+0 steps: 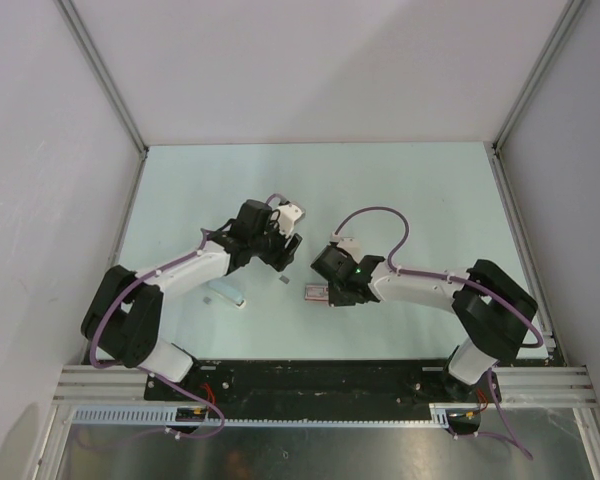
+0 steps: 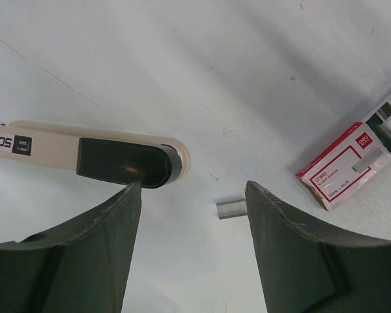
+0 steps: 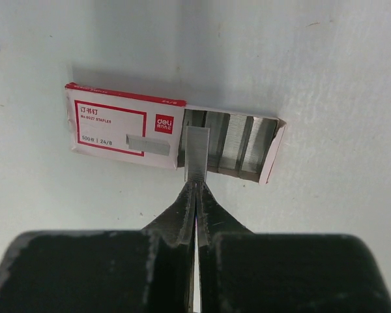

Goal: Unload the staples from the stapler

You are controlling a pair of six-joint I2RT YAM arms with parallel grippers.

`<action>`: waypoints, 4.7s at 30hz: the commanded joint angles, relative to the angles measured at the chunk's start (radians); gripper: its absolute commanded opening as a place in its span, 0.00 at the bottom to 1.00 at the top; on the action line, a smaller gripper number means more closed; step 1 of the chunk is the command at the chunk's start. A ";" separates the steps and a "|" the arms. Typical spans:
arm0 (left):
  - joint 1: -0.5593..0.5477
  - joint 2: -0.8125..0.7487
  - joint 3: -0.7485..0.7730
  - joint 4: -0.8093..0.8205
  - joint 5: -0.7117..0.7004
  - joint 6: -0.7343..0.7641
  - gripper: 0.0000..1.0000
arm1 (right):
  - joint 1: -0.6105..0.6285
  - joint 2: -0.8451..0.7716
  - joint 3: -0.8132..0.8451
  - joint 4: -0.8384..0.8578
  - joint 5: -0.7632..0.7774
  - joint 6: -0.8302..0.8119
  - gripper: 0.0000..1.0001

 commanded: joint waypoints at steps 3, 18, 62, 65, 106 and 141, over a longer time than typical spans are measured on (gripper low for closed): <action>-0.007 -0.055 -0.012 0.007 -0.003 0.040 0.70 | -0.016 0.013 0.000 0.033 -0.006 -0.015 0.00; -0.007 -0.054 -0.017 0.008 0.002 0.037 0.70 | -0.033 -0.025 0.000 0.055 -0.015 -0.031 0.00; -0.190 0.330 0.213 0.061 -0.034 -0.013 0.70 | -0.030 -0.145 -0.140 0.124 -0.030 -0.016 0.00; -0.205 0.348 0.213 0.066 -0.034 -0.013 0.69 | -0.036 -0.140 -0.158 0.160 -0.032 -0.021 0.00; -0.254 0.313 0.114 0.080 0.002 0.019 0.69 | -0.087 -0.111 -0.190 0.336 -0.051 -0.021 0.00; -0.219 0.321 0.099 0.078 0.044 -0.008 0.69 | -0.006 -0.296 -0.393 0.510 0.115 -0.004 0.00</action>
